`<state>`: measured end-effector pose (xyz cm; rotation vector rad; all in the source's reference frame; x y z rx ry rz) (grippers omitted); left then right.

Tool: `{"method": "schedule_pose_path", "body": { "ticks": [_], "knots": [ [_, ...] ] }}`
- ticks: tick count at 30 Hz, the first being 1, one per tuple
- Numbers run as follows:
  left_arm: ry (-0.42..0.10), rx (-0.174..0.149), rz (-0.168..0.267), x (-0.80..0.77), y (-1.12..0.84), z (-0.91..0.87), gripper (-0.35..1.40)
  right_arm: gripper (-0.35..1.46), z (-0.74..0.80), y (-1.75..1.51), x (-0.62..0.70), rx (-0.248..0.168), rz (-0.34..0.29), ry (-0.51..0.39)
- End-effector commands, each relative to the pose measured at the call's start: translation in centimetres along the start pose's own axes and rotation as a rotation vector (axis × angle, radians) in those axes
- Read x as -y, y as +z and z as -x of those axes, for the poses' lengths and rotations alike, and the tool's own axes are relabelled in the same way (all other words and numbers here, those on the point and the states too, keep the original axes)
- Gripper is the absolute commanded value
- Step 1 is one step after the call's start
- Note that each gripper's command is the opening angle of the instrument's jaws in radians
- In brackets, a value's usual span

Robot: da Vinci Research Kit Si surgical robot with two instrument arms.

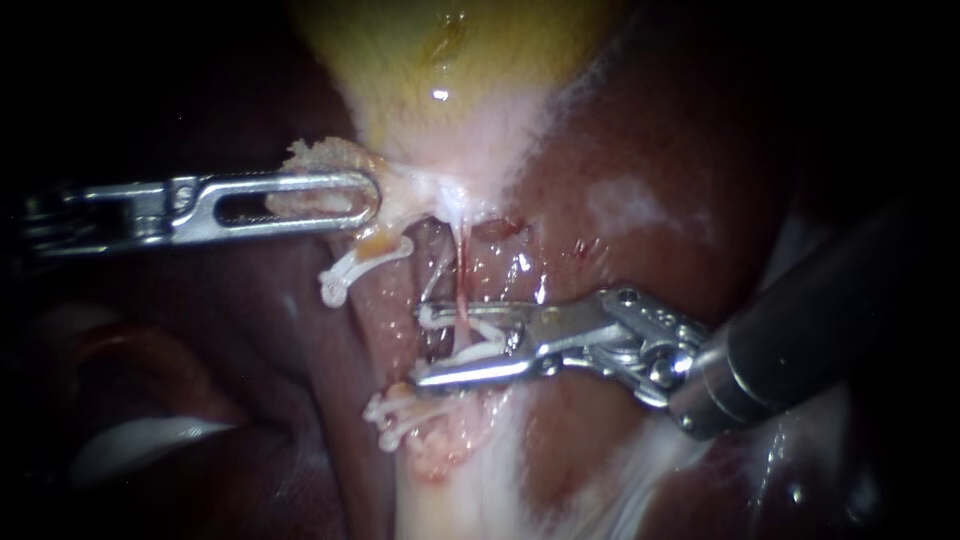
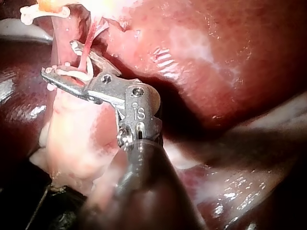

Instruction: Clipping second clip right tube

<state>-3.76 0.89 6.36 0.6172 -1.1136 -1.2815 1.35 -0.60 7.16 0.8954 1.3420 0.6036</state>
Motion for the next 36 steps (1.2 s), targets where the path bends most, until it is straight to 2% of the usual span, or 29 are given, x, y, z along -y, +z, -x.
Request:
{"method": "schedule_pose_path", "body": {
  "ticks": [1, 12, 21, 25, 30, 36],
  "knots": [
    [0.000, 0.000, 0.000, 0.00, 0.00, 0.00, -0.35, 0.47, 0.00, 0.00, 0.00, 0.001, -0.001, -0.001],
    [0.000, 0.000, 0.000, 0.00, -0.01, 0.00, -0.35, 0.48, -0.01, 0.01, 0.07, -0.009, -0.010, 0.005],
    [0.000, -0.001, 0.000, 0.00, -0.01, 0.00, -0.35, 0.48, -0.04, 0.02, 0.19, -0.020, -0.057, 0.014],
    [0.000, -0.001, 0.000, 0.00, -0.01, 0.00, -0.35, 0.48, -0.09, 0.03, 0.28, -0.032, -0.090, 0.025],
    [0.000, -0.001, 0.000, 0.00, -0.01, 0.00, -0.35, 0.48, -0.18, 0.03, 0.38, -0.046, -0.102, 0.030],
    [0.000, -0.001, 0.000, 0.00, -0.01, 0.00, -0.35, 0.48, -0.21, 0.00, 0.38, -0.049, -0.105, 0.032]
  ]
}}
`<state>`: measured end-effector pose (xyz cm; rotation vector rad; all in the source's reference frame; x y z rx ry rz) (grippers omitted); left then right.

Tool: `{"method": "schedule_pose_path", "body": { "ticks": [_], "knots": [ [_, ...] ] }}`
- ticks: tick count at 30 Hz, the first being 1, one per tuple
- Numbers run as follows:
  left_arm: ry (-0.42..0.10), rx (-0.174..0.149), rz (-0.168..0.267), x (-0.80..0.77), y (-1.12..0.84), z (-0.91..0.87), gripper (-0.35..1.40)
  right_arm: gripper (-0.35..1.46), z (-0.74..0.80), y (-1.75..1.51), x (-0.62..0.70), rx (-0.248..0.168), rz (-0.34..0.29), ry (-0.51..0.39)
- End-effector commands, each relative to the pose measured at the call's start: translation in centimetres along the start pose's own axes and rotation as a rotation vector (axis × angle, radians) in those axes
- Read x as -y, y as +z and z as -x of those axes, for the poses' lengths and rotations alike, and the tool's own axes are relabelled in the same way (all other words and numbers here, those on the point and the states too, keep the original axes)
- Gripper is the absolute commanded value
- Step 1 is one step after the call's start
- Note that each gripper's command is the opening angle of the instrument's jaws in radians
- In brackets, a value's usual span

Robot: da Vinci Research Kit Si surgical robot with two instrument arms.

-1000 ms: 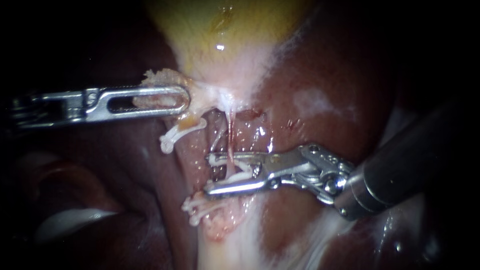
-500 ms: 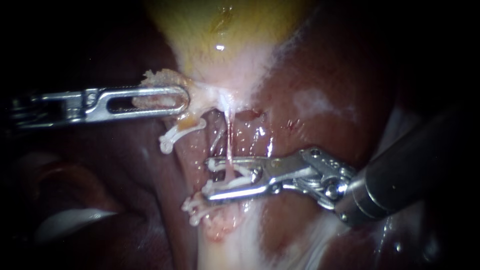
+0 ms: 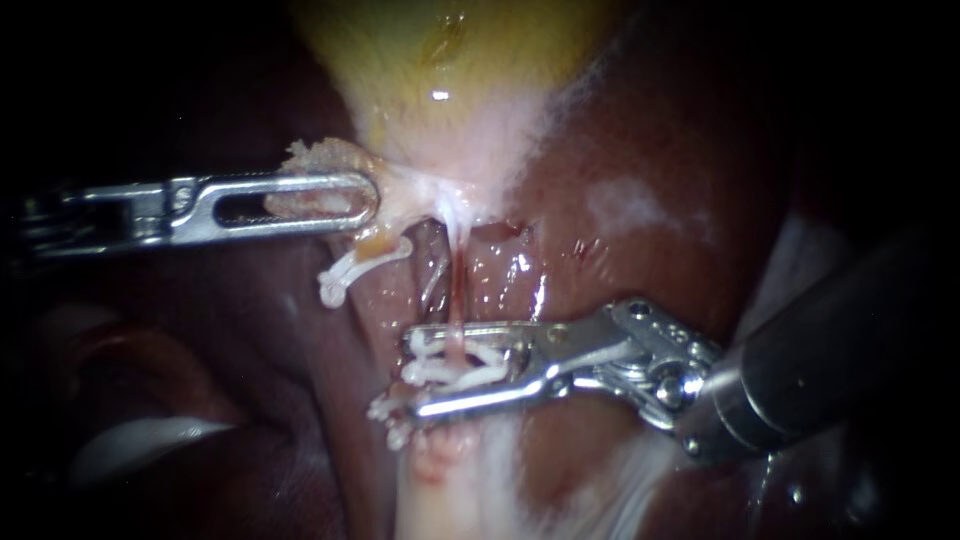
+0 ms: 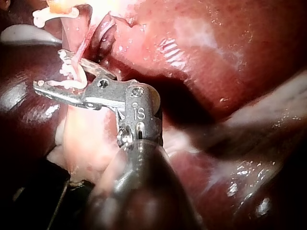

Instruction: Clipping second clip right tube

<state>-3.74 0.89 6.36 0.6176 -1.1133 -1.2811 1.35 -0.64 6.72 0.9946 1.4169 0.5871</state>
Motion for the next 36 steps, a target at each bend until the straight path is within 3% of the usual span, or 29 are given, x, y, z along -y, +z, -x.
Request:
{"method": "schedule_pose_path", "body": {
  "ticks": [1, 8, 11, 14, 20, 23, 28, 36],
  "knots": [
    [0.000, 0.000, 0.000, 0.00, 0.00, 0.00, -0.35, 0.48, 0.00, -0.01, -0.01, 0.001, 0.000, 0.000],
    [0.000, 0.000, 0.000, 0.00, 0.00, 0.00, -0.35, 0.46, 0.00, -0.01, -0.01, 0.001, 0.000, 0.006],
    [0.000, 0.000, 0.000, 0.00, 0.00, 0.00, -0.35, 0.37, 0.00, -0.02, -0.02, 0.000, 0.000, 0.017],
    [0.000, 0.000, 0.000, 0.00, 0.00, 0.00, -0.35, 0.22, 0.00, -0.04, -0.03, -0.001, 0.000, 0.047],
    [0.000, 0.000, 0.000, 0.00, 0.00, 0.00, -0.35, -0.35, 0.01, -0.15, -0.06, -0.003, 0.000, 0.130],
    [0.000, 0.000, 0.000, 0.00, 0.01, 0.00, -0.35, -0.35, 0.01, -0.19, -0.09, -0.004, 0.002, 0.141],
    [0.000, 0.000, 0.000, 0.00, 0.01, 0.00, -0.35, -0.35, 0.02, -0.22, -0.08, 0.034, 0.035, 0.143],
    [0.000, 0.000, 0.000, 0.00, 0.01, 0.00, -0.35, -0.35, 0.02, -0.22, -0.08, 0.034, 0.035, 0.143]
  ]
}}
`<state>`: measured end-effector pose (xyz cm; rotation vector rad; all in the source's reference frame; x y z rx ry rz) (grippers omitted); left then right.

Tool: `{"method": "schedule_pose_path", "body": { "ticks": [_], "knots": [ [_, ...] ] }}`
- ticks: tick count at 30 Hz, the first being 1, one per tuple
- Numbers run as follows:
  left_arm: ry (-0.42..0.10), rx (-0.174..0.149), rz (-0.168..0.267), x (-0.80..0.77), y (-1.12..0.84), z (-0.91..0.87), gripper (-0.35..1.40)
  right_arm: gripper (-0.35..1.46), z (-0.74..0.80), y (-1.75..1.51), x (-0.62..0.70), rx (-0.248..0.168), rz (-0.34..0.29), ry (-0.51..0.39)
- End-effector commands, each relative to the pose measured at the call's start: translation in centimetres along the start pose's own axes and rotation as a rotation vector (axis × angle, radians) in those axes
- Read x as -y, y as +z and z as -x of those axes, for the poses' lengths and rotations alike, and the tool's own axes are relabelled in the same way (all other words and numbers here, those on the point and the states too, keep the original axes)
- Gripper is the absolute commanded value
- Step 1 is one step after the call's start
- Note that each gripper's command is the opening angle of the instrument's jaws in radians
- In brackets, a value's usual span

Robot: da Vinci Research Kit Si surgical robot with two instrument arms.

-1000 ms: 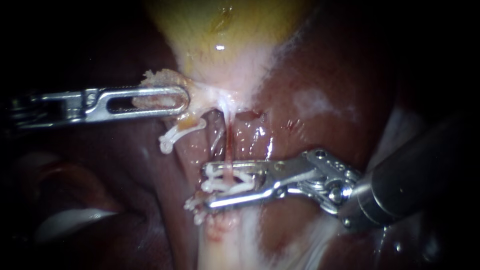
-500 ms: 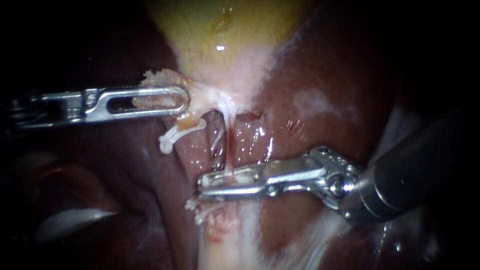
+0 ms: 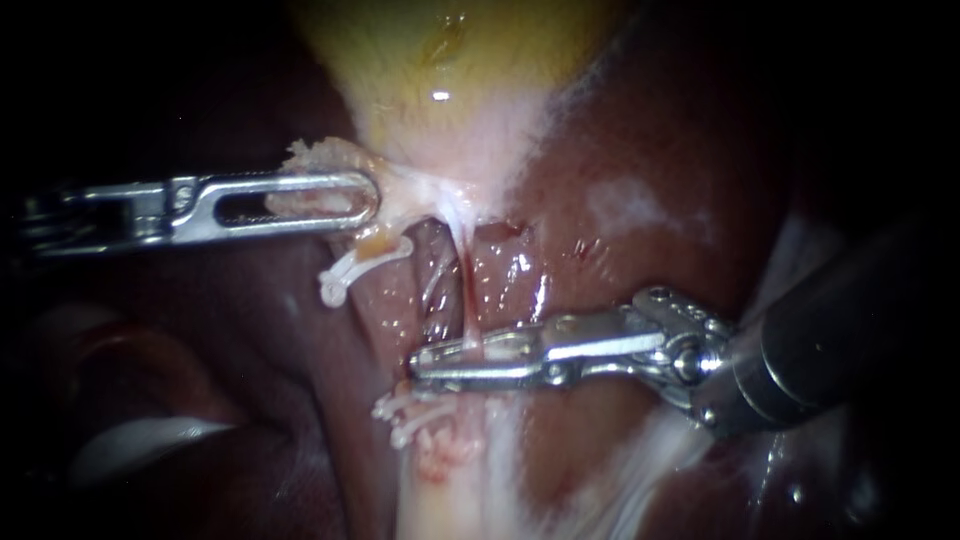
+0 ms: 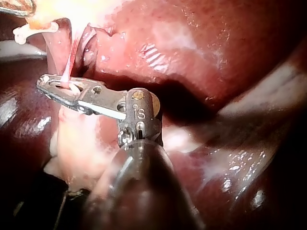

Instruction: Clipping second clip right tube

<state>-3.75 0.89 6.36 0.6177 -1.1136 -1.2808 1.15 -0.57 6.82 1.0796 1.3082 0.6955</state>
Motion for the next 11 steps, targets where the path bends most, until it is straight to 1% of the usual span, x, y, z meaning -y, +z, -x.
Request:
{"method": "schedule_pose_path", "body": {
  "ticks": [1, 11],
  "knots": [
    [0.000, 0.000, 0.000, 0.00, 0.00, 0.00, -0.35, -0.35, 0.00, 0.00, 0.00, 0.000, 0.000, -0.001],
    [0.000, 0.000, 0.000, 0.00, 0.00, 0.00, -0.35, -0.35, 0.00, 0.00, 0.00, 0.000, 0.000, 0.000]
  ]
}}
